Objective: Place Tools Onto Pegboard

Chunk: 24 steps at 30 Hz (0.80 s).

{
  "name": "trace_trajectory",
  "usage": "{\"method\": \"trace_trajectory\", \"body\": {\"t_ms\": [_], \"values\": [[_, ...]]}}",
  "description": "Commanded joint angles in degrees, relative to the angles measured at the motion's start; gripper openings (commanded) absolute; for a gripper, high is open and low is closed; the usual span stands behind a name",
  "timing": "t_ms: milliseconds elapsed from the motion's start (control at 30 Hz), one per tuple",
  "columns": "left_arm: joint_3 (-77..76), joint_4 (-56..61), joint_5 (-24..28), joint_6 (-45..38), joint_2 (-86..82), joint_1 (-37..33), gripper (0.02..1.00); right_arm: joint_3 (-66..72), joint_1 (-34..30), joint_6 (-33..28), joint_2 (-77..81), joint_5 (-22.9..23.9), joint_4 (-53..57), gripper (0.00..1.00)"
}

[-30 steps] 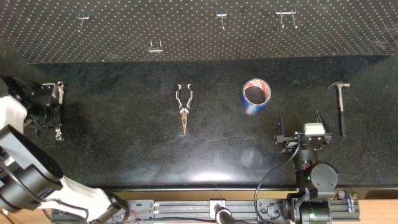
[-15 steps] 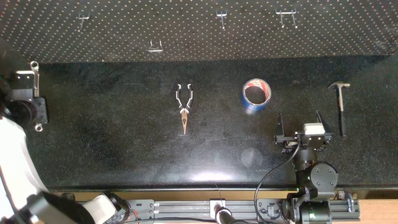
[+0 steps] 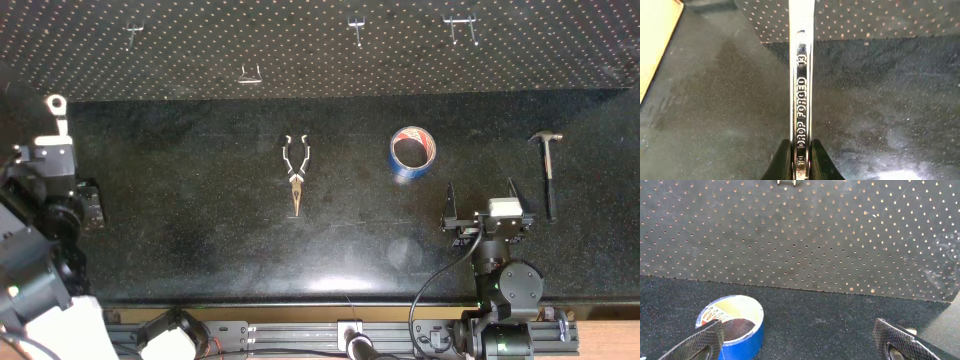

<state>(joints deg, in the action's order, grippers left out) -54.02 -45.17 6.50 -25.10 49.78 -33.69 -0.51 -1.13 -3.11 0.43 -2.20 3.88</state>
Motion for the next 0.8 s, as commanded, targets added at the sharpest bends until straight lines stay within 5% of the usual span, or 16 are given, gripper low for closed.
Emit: {"method": "trace_trajectory", "body": {"t_ms": [33, 400, 533, 800], "values": [[3.4, 2.6, 3.5, 2.4, -3.8, 0.1, 0.029, 0.3, -0.2, -0.2, -0.4, 0.3, 0.1, 0.974], [7.7, 7.7, 4.0, 2.4, -6.4, 14.6, 0.029, 0.3, -0.2, -0.2, -0.4, 0.3, 0.1, 0.974], [8.9, 9.6, -0.7, 7.3, -7.1, 15.0, 0.029, 0.3, -0.2, -0.2, -0.4, 0.3, 0.1, 0.974], [9.4, 13.0, -0.5, 8.9, -0.5, 13.7, 0.029, 0.3, -0.2, -0.2, -0.4, 0.3, 0.1, 0.976]]}}
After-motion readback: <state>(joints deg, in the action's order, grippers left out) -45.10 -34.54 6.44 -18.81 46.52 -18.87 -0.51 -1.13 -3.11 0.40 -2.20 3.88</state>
